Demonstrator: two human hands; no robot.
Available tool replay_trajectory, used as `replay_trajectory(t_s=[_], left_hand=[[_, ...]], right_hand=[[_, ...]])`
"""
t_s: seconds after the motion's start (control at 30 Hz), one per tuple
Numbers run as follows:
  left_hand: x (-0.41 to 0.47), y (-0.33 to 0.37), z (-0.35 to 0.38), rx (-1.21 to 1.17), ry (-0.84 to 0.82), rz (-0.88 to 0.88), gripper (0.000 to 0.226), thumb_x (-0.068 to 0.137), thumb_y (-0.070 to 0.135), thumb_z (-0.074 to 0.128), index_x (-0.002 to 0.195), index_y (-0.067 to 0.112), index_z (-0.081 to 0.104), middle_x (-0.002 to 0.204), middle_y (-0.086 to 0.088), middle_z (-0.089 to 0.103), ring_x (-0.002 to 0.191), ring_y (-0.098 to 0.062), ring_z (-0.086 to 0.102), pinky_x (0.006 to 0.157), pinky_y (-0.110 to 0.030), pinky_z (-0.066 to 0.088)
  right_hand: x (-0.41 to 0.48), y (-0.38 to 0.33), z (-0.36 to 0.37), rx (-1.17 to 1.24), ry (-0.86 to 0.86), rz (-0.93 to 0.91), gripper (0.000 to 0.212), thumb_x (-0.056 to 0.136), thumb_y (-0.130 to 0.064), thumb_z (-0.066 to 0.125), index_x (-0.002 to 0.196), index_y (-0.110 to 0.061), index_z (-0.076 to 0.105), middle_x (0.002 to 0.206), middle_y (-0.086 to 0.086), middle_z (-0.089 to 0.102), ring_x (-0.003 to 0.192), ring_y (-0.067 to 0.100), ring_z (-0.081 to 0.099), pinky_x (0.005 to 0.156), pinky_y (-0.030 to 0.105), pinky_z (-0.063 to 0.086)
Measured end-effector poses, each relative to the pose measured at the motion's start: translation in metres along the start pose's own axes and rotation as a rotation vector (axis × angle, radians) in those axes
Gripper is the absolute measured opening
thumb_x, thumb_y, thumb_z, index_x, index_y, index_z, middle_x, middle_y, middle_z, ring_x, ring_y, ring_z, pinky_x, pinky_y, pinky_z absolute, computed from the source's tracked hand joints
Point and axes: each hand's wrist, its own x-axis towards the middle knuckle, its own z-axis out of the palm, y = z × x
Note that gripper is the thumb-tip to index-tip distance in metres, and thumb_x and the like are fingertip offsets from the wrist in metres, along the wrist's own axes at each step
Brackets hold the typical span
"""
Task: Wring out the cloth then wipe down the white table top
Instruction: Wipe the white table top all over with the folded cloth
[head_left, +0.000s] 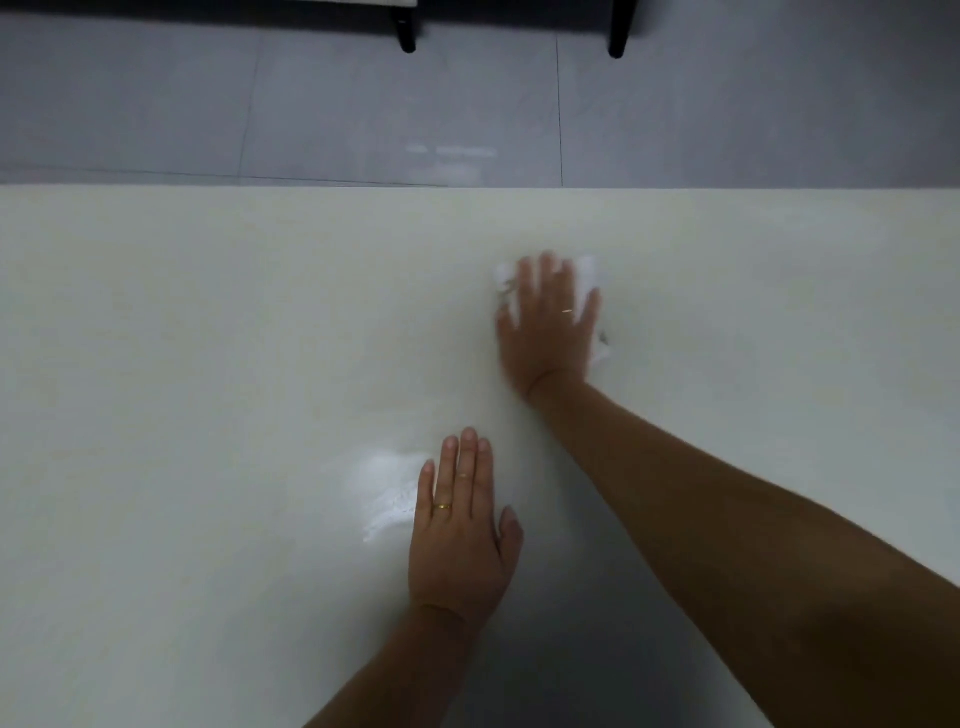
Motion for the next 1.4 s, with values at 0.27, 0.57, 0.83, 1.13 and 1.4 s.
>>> replay_trajectory(t_s=[0.27, 0.57, 0.83, 1.13, 1.4], left_hand=[[0.017, 0.015, -0.007, -0.076, 0.054, 0.012, 0.068, 0.084, 0.030, 0.047, 0.146, 0.004, 0.034, 0.155, -0.013, 0.028, 0.145, -0.027, 0.021, 0.118, -0.045, 0.017], [0.094, 0.050, 0.008, -0.048, 0.007, -0.032, 0.064, 0.094, 0.039, 0.032, 0.147, 0.004, 0.030, 0.155, -0.014, 0.028, 0.146, -0.027, 0.017, 0.120, -0.044, 0.011], [0.094, 0.051, 0.014, -0.031, 0.034, -0.044, 0.067, 0.093, 0.040, 0.035, 0.149, 0.006, 0.026, 0.158, -0.011, 0.022, 0.147, -0.024, 0.014, 0.119, -0.043, 0.013], [0.095, 0.051, 0.015, 0.002, 0.039, -0.049, 0.068, 0.090, 0.040, 0.037, 0.148, 0.005, 0.028, 0.157, -0.012, 0.025, 0.147, -0.025, 0.014, 0.118, -0.043, 0.015], [0.096, 0.053, 0.013, 0.036, 0.044, -0.050, 0.069, 0.088, 0.039, 0.039, 0.147, 0.004, 0.030, 0.156, -0.013, 0.027, 0.146, -0.026, 0.017, 0.118, -0.043, 0.016]], right_hand=[[0.048, 0.078, -0.023, -0.061, -0.046, -0.211, 0.057, 0.099, -0.036, 0.030, 0.151, -0.024, 0.010, 0.160, 0.001, 0.005, 0.147, 0.020, 0.004, 0.116, 0.049, 0.002], [0.044, 0.004, -0.012, -0.008, -0.044, -0.386, 0.060, 0.095, -0.040, 0.033, 0.150, -0.024, 0.014, 0.160, 0.001, 0.010, 0.147, 0.021, 0.007, 0.115, 0.049, 0.003], [0.109, 0.060, -0.026, 0.041, -0.012, 0.121, 0.058, 0.099, -0.039, 0.026, 0.151, -0.024, 0.004, 0.160, 0.001, -0.001, 0.147, 0.021, -0.001, 0.116, 0.050, -0.002], [0.100, 0.070, -0.032, -0.131, -0.053, -0.446, 0.057, 0.099, -0.039, 0.029, 0.150, -0.025, 0.010, 0.160, 0.001, 0.006, 0.147, 0.021, 0.005, 0.116, 0.048, 0.005], [0.110, 0.115, -0.037, 0.064, -0.041, 0.292, 0.057, 0.100, -0.041, 0.020, 0.150, -0.027, -0.002, 0.160, -0.001, -0.006, 0.147, 0.020, -0.006, 0.116, 0.054, -0.001]])
